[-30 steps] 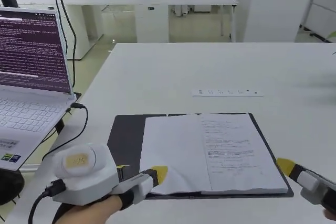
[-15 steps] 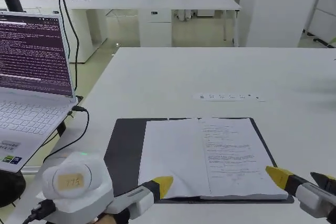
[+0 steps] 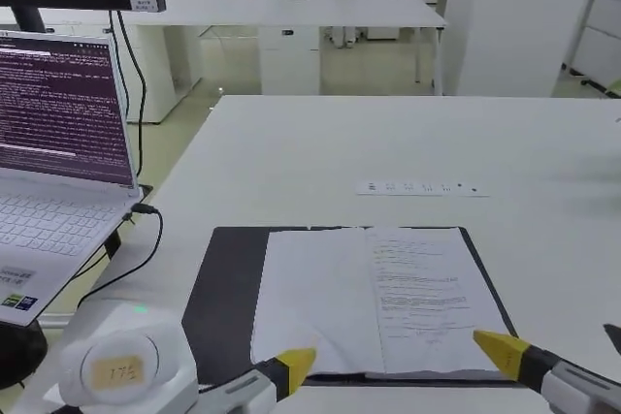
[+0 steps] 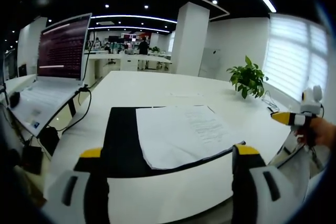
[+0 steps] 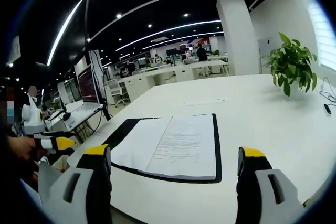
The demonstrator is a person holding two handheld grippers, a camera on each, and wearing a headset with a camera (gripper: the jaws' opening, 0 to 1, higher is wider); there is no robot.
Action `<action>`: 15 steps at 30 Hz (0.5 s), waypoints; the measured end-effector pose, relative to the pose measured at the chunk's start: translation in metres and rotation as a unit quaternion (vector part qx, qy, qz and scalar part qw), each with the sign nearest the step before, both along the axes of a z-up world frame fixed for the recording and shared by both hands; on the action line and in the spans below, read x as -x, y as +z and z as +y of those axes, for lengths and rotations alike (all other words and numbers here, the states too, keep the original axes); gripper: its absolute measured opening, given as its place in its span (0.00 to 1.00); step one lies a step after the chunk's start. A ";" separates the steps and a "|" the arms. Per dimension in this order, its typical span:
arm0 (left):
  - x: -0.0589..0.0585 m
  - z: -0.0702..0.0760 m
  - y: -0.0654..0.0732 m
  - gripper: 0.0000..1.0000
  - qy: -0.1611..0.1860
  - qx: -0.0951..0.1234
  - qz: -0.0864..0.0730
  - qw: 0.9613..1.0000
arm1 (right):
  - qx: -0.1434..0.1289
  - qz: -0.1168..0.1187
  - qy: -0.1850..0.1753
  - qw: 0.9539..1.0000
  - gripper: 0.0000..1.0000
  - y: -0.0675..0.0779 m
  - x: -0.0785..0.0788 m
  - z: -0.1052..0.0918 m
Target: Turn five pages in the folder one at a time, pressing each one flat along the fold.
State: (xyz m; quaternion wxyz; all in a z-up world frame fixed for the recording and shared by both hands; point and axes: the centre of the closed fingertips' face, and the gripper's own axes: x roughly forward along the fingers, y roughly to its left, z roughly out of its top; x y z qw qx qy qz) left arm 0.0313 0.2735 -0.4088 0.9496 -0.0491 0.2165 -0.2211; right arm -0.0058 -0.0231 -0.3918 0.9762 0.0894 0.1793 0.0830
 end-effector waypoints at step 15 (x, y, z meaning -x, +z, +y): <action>-0.008 -0.006 0.012 0.99 -0.004 -0.014 -0.018 1.000 | -0.005 0.003 0.004 1.000 1.00 -0.003 0.004 -0.008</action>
